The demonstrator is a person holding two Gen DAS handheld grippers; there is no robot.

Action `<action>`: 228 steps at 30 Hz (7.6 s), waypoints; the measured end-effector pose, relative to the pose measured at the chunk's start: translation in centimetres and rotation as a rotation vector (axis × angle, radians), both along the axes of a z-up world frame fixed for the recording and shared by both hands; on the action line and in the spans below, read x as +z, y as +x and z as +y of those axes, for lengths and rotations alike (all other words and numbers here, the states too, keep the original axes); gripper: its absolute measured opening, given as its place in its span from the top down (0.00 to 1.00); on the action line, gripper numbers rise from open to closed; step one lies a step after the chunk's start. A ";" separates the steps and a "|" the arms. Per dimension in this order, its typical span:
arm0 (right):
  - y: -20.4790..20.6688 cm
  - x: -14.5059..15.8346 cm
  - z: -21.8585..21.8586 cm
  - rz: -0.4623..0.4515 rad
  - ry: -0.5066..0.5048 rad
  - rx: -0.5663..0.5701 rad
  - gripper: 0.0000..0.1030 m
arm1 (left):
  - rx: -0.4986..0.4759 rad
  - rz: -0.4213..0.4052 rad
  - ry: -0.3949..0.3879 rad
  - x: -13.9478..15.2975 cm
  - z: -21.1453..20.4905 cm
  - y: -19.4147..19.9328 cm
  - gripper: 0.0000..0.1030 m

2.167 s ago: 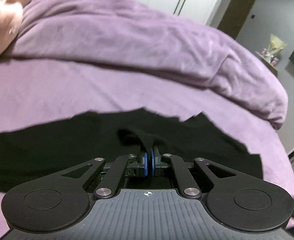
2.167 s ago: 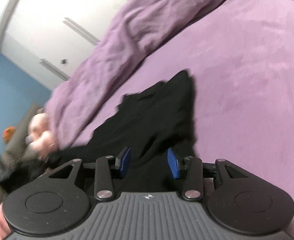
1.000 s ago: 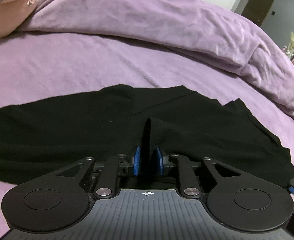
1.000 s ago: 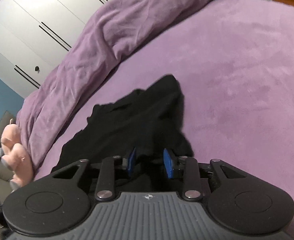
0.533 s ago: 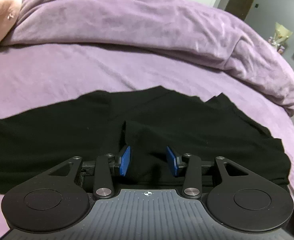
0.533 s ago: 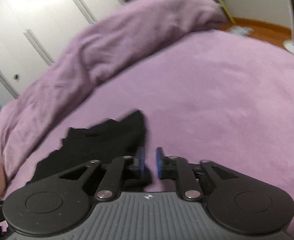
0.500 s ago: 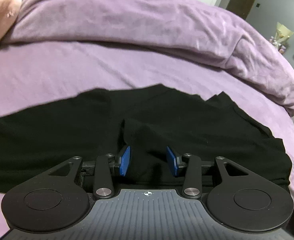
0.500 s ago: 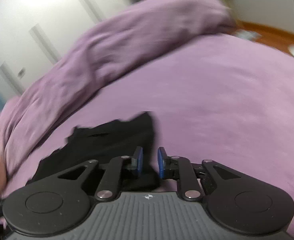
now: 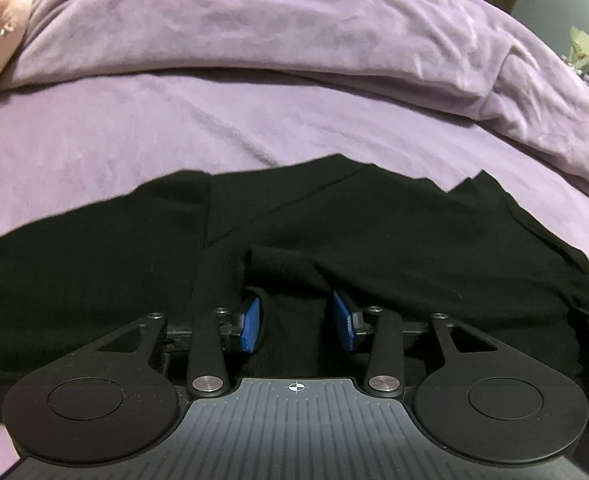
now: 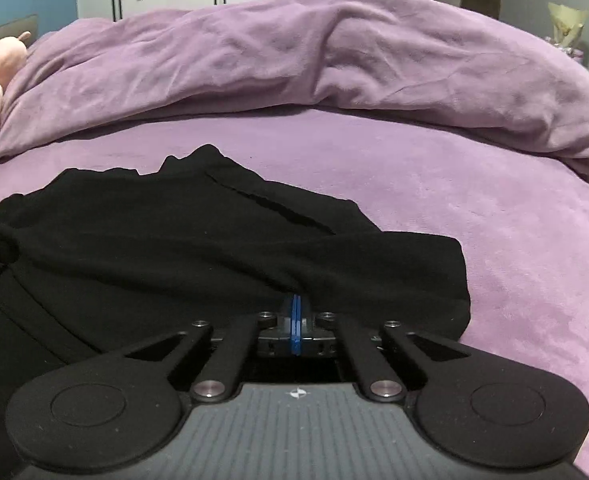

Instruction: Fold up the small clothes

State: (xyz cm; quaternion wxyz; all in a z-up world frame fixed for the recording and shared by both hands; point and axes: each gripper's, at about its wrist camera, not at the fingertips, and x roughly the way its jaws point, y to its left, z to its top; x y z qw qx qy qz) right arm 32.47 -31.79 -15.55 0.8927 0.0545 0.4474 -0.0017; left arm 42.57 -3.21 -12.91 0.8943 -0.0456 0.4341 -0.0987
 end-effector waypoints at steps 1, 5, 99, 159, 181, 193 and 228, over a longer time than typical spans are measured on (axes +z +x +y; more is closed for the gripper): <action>0.0 -0.1 -0.1 -0.004 0.011 0.005 1.00 | -0.005 0.000 0.013 0.0 -0.2 0.0 0.58; -1.4 1.0 -0.5 0.001 0.048 -0.021 1.00 | -0.041 0.018 0.010 0.8 -0.2 -1.1 0.56; -16.3 7.0 3.4 0.130 0.468 -0.182 0.75 | -0.075 -0.081 -0.128 3.2 6.2 -16.6 0.36; -3.0 12.6 4.2 -0.284 0.670 -0.067 0.96 | 0.142 -0.134 0.090 2.2 6.3 -14.5 0.15; -4.7 2.1 -6.3 0.031 0.431 -0.273 0.77 | 0.244 -0.089 0.123 1.4 7.5 -10.0 0.16; -5.7 3.0 -6.2 -0.004 0.493 -0.267 0.95 | 0.284 -0.104 0.119 1.7 8.6 -9.0 0.15; -9.6 2.6 -7.5 -0.086 0.448 -0.395 0.73 | 0.155 -0.064 0.149 0.0 7.4 -7.7 0.05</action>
